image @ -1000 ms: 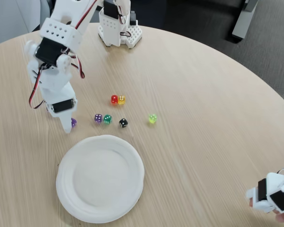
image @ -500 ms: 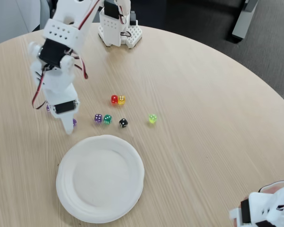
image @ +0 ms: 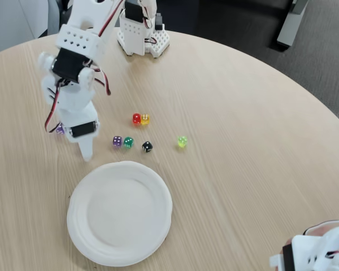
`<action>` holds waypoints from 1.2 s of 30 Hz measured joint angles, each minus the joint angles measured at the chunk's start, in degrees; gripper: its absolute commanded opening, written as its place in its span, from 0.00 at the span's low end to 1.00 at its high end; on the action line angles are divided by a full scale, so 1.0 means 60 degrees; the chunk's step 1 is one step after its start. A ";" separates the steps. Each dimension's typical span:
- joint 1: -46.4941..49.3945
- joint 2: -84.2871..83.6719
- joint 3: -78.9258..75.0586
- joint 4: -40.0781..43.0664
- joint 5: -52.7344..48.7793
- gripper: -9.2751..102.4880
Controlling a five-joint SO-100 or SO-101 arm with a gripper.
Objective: Pick a purple dice and put it in the plate.
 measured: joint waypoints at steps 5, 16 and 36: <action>-0.0176 0.0000 0.0000 0.0029 0.0088 0.24; -0.0205 0.0000 0.0000 0.0044 0.0176 0.20; -0.0205 0.0000 0.0000 0.0029 0.0732 0.08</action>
